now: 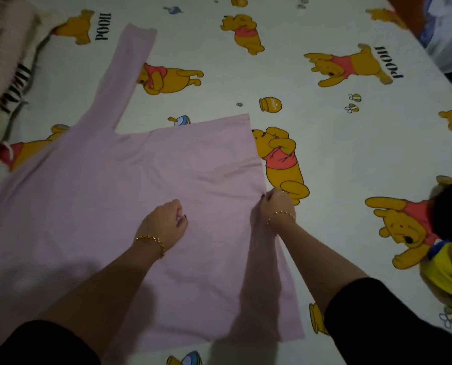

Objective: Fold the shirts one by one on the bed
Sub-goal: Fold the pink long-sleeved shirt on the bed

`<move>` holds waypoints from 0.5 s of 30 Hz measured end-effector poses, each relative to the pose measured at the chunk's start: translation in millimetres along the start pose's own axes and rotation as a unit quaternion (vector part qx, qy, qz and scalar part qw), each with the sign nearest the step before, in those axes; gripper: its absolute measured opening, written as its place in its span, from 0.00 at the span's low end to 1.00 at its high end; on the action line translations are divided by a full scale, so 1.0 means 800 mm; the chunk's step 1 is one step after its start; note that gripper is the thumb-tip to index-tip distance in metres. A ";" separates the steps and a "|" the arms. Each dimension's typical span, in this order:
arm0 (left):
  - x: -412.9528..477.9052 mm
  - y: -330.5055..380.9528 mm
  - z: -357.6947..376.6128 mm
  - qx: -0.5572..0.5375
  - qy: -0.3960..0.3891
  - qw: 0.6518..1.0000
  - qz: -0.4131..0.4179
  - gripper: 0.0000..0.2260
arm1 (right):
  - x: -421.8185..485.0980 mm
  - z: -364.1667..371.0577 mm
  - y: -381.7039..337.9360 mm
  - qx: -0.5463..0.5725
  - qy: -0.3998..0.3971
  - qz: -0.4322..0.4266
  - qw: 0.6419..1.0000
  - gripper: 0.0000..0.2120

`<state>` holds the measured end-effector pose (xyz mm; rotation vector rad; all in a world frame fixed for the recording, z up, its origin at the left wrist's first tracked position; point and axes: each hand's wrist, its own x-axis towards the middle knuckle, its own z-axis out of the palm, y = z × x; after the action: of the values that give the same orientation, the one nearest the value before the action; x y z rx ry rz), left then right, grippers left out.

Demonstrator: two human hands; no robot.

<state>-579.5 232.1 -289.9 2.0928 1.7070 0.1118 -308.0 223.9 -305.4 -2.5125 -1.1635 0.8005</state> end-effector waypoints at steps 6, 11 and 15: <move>0.075 -0.006 -0.027 0.000 0.010 1.000 0.000 0.04 | 0.038 -0.017 -0.021 0.039 -0.003 -0.020 0.999 0.12; 0.158 -0.008 -0.049 0.018 0.023 1.000 0.004 0.05 | 0.106 -0.031 -0.088 0.031 0.015 -0.043 0.998 0.15; 0.217 -0.011 -0.055 0.032 0.019 0.999 -0.019 0.10 | 0.154 -0.027 -0.125 0.028 -0.005 -0.035 0.999 0.20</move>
<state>-561.3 410.5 -289.6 2.1153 1.7939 0.0860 -292.1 382.4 -289.4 -2.4115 -1.2076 0.8182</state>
